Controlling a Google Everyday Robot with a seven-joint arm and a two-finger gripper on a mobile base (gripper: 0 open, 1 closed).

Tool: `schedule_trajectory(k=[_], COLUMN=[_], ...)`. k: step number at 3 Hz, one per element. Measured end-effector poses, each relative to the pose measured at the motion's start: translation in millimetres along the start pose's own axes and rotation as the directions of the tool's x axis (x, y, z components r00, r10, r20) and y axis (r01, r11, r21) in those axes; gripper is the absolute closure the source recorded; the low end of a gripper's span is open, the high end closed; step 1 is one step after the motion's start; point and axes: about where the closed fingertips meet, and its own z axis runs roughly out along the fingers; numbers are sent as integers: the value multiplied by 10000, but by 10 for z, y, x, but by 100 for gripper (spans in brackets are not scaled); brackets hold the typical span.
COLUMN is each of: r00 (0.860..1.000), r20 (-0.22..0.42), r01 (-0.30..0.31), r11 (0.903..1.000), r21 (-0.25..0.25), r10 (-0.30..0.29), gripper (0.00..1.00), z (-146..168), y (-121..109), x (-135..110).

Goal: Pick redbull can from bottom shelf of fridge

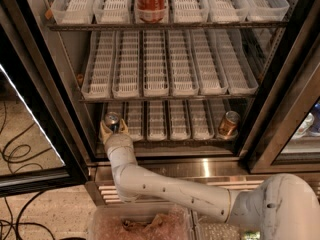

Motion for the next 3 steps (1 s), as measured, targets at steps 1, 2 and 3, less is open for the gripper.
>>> schedule_trajectory(k=[1, 2, 3], r00=[10000, 9990, 9914], r20=[9, 440, 1287], r01=[-3, 76, 245], r11=[10000, 9999, 9996], r21=[0, 66, -114], r10=[3, -79, -228], gripper=[100, 100, 100], z=[-2, -138, -350], y=[-1, -48, -27], x=[-3, -189, -555])
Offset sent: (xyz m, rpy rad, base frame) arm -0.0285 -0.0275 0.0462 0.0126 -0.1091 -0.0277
